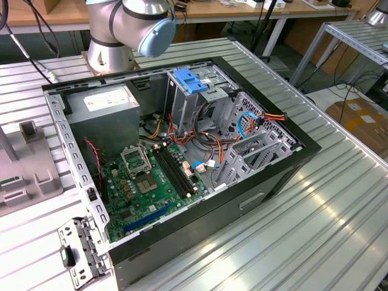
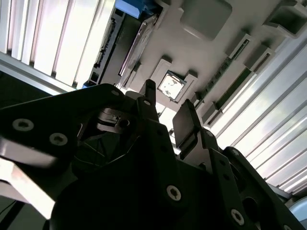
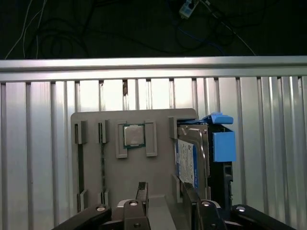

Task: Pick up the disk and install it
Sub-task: 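Pick up the disk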

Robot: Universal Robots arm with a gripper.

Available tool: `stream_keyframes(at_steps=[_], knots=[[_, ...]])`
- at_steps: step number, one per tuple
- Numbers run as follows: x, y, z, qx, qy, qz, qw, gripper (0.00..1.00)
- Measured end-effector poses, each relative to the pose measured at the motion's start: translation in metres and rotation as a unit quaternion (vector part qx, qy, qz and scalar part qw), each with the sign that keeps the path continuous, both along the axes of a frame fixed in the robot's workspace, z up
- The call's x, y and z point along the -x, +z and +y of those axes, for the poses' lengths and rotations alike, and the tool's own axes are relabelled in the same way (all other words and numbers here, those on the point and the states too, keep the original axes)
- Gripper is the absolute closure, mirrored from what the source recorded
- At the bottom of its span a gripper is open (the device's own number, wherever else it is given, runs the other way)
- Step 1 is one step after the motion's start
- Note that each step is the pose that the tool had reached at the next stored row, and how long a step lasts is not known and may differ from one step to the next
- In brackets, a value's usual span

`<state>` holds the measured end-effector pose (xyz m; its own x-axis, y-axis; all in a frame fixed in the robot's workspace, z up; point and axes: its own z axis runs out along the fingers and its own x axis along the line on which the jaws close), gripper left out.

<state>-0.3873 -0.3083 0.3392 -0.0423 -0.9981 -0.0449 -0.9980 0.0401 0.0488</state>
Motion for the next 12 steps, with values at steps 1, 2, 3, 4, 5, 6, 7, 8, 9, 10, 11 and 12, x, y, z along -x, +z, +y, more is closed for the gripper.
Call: stream_keyframes(at_steps=[1, 2, 3, 4, 5, 6, 7, 8, 9, 10, 11, 12], knots=[[0.0000, 0.0000, 0.0013, 0.0000, 0.000, 0.0000, 1.00000, 0.58], [0.0000, 0.0000, 0.0027, 0.0000, 0.000, 0.0000, 1.00000, 0.58], [0.0000, 0.0000, 0.0043, 0.0000, 0.001, 0.0000, 1.00000, 0.58], [0.0000, 0.0000, 0.0054, 0.0000, 0.001, 0.0000, 1.00000, 0.58], [0.0000, 0.0000, 0.0065, 0.0000, 0.001, 0.0000, 1.00000, 0.58], [0.0000, 0.0000, 0.0081, 0.0000, 0.001, 0.0000, 1.00000, 0.58], [0.0000, 0.0000, 0.0092, 0.0000, 0.001, 0.0000, 1.00000, 0.58], [0.0000, 0.0000, 0.0104, 0.0000, 0.001, 0.0000, 1.00000, 0.58], [0.0000, 0.0000, 0.0115, 0.0000, 0.001, 0.0000, 1.00000, 0.58], [0.0000, 0.0000, 0.0132, 0.0000, 0.002, 0.0000, 1.00000, 0.58], [0.0000, 0.0000, 0.0153, 0.0000, 0.002, 0.0000, 1.00000, 0.58], [0.0000, 0.0000, 0.0166, 0.0000, 0.002, 0.0001, 1.00000, 0.58]])
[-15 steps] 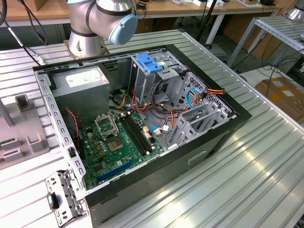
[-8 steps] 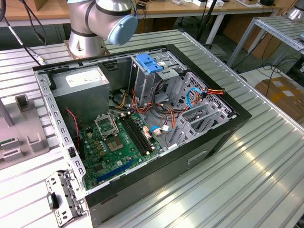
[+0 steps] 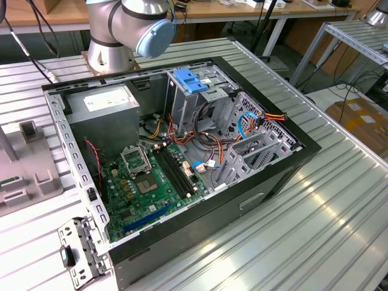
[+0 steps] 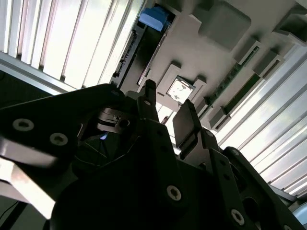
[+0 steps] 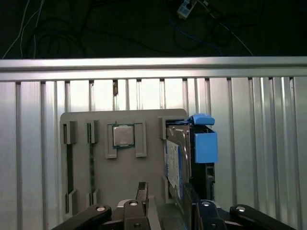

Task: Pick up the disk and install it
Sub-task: 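Pick up the disk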

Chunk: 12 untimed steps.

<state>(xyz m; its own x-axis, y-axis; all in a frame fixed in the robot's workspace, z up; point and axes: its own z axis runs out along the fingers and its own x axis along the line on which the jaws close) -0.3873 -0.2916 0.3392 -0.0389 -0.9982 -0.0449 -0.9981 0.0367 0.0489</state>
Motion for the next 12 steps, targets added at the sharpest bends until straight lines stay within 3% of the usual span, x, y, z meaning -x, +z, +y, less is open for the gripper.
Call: stream_keyframes(at_steps=[3, 6, 10, 12], knots=[[0.0006, 0.0000, 0.0047, 0.0000, 0.000, -0.0001, 1.00000, 0.58], [0.0044, -0.0001, 0.0123, 0.0000, 0.000, -0.0001, 1.00000, 0.58], [0.0117, -0.0002, 0.0182, 0.0000, 0.001, 0.0000, 1.00000, 0.58], [0.0121, -0.0002, 0.0201, 0.0000, 0.010, 0.0000, 0.99995, 0.58]])
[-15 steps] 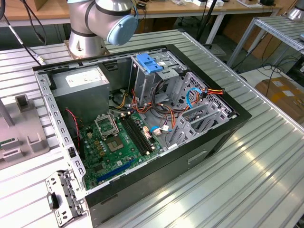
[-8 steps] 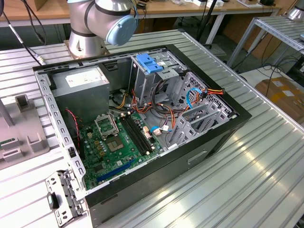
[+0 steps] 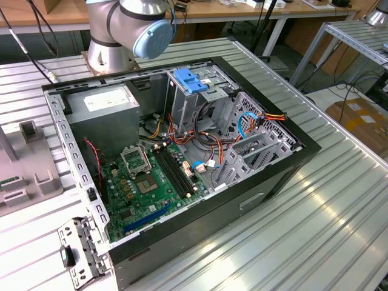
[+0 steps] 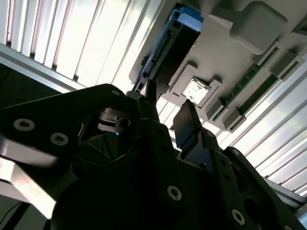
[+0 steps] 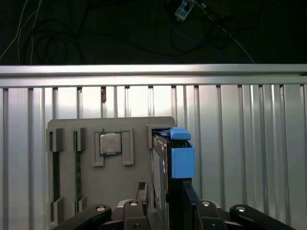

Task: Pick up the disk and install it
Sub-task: 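Pick up the disk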

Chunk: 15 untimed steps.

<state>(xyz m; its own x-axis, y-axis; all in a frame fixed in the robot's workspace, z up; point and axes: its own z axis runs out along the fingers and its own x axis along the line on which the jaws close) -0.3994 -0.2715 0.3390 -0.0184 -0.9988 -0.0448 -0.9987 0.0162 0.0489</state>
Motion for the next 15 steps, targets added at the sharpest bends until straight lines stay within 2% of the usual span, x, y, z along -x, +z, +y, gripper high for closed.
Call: stream_keyframes(at_steps=[2, 4, 12, 13, 15], knots=[[0.0000, -0.0001, 0.0006, 0.0000, 0.020, -0.0001, 0.99981, 0.58], [0.0009, -0.0002, 0.0021, 0.0000, 0.027, 0.0000, 0.99963, 0.58], [0.0019, -0.0003, 0.0024, 0.0000, 0.027, 0.0000, 0.99963, 0.57], [0.0020, -0.0003, 0.0024, 0.0000, 0.027, 0.0000, 0.99963, 0.45], [0.0020, -0.0002, 0.0024, 0.0000, 0.027, 0.0000, 0.99963, 0.45]])
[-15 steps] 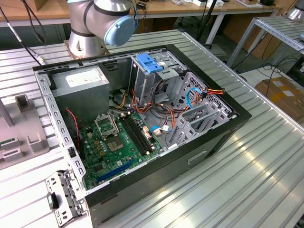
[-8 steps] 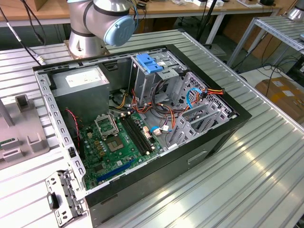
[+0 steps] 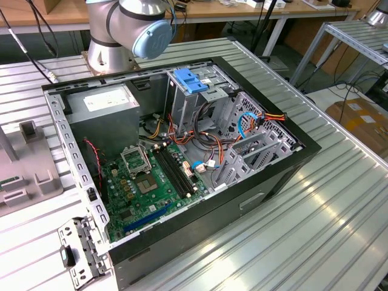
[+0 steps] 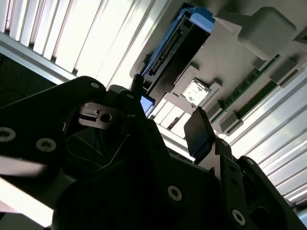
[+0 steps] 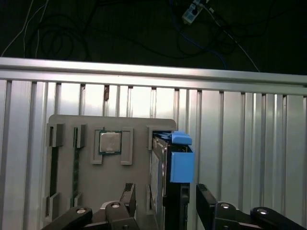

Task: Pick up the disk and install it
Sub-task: 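Pick up the disk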

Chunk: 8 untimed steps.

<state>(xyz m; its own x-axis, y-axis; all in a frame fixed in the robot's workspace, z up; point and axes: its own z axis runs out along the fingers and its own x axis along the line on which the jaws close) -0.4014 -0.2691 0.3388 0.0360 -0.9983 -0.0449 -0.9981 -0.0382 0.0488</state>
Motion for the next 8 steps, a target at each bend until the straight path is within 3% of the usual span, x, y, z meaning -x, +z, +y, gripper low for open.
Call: stream_keyframes(at_steps=[1, 8], knots=[[0.0000, 0.0000, 0.0000, 0.0000, 0.000, 0.0000, 1.00000, 0.38], [0.0010, -0.0017, 0.0000, 0.0000, 0.000, 0.0000, 1.00000, 0.38]])
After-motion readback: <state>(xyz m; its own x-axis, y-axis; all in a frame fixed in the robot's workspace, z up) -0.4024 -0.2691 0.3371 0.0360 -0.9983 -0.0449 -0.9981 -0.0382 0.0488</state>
